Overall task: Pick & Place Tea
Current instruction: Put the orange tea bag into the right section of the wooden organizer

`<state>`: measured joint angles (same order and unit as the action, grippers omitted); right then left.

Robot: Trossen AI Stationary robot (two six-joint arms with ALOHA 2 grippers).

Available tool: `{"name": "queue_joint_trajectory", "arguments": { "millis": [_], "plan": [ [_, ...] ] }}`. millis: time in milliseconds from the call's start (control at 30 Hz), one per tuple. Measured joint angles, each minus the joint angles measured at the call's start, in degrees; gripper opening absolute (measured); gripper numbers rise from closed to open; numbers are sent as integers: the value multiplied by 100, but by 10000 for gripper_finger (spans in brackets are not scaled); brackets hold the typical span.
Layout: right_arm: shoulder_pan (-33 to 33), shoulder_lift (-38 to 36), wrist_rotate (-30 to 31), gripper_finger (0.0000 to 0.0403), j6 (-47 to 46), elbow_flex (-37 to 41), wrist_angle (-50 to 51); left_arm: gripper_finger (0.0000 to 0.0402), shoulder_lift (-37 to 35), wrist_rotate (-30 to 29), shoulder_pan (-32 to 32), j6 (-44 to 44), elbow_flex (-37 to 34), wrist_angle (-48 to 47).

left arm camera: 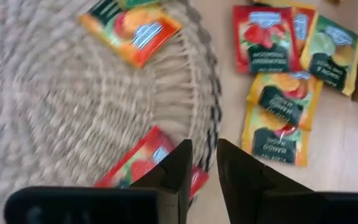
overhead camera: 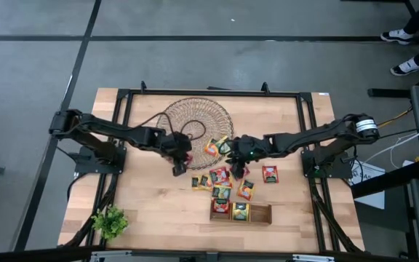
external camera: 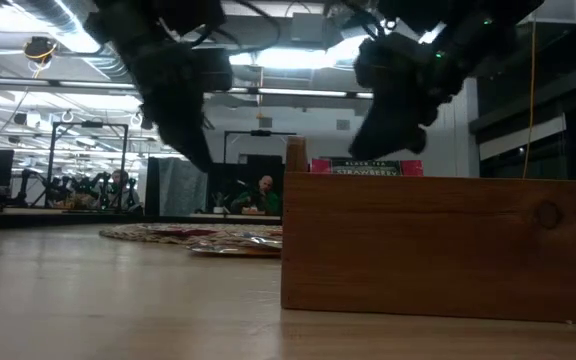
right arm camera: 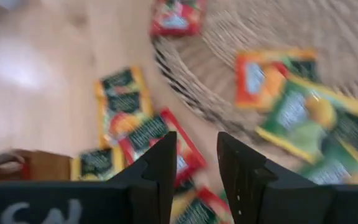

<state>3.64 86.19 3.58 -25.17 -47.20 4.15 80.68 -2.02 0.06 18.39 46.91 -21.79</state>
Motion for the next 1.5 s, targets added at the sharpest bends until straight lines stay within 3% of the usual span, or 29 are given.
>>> {"name": "queue_joint_trajectory", "arguments": {
  "millis": [300,533,1200,1500],
  "plan": [
    [-347,116,91,116,160,-6,61,66,-304,-152,230,339,-511,170],
    [-755,116,89,115,247,-4,94,65,-202,-304,380,-217,-507,1420],
    [-1067,132,54,115,285,-4,125,50,1978,-289,610,-1172,771,1607],
    [-1139,690,-694,115,258,-4,-583,10,2558,-341,695,-1038,939,1601]
  ]
}}
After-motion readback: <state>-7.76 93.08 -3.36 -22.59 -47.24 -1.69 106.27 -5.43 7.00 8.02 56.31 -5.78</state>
